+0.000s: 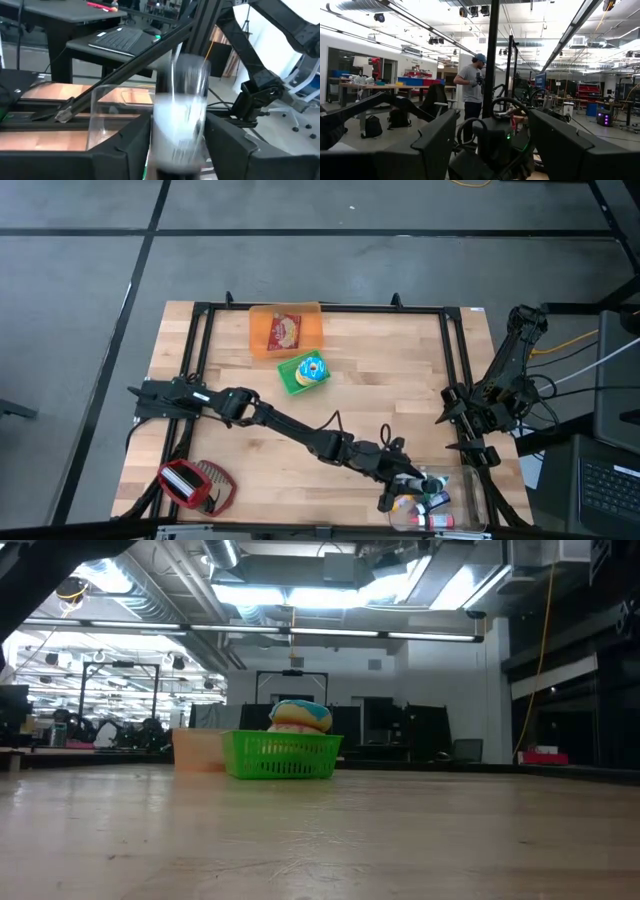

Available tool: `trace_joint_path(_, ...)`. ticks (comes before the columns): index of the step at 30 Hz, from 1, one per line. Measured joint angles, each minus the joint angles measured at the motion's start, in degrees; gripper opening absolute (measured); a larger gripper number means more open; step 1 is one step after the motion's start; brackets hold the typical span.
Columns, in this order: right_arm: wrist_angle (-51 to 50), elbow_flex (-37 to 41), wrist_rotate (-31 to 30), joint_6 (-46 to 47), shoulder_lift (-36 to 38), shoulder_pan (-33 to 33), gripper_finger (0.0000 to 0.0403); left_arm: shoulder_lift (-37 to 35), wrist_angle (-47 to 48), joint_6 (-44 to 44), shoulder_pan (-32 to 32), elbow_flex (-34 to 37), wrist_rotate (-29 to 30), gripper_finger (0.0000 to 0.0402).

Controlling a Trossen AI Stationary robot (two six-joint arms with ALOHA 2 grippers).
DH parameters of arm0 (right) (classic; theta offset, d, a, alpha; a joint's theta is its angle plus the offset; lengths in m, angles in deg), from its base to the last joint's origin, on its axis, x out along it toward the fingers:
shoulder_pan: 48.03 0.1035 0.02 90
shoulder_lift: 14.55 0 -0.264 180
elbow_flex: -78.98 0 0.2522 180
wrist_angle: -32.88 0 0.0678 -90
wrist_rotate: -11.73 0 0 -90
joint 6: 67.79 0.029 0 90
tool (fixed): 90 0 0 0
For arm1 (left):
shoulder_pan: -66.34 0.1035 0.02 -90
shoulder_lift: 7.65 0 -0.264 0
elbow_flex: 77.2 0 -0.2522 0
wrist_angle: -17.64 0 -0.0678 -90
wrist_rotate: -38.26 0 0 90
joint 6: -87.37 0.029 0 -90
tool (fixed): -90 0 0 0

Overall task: Pick & Place Food Item
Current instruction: Put the black food coloring into the transparent bin, then return to Home Position

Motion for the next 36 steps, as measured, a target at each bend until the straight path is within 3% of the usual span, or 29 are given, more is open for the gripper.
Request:
trace_joint_path(5, 0.01, 0.01, 0.00, 0.00, 0.01, 0.00, 0.0252, -0.05, -2.05, 1.11, 0.01, 0.00, -0.38, 0.0197)
trace_joint_path(12, 0.00, 0.00, 0.00, 0.03, 0.02, 0.00, 0.0252, -1.79, 0.10, 2.62, 0.00, 0.00, -2.75, 0.0198)
trace_joint_path(22, 0.00, 0.00, 0.00, -0.34, 0.01, 0.00, 0.0251, -17.79, 26.49, 10.52, -2.51, 0.00, 2.23, 0.0196)
trace_joint_path(29, 0.00, 0.00, 0.00, -0.83, 0.02, 0.00, 0.0251, -28.66, 33.16, 11.60, -7.34, -0.07, 2.42, 0.0196)
trace_joint_path(36, -0.05, 0.00, 0.00, -4.71, 0.00, 0.02, 0.0251, -34.32, 36.88, 10.77, -12.48, -0.07, 2.33, 0.0196)
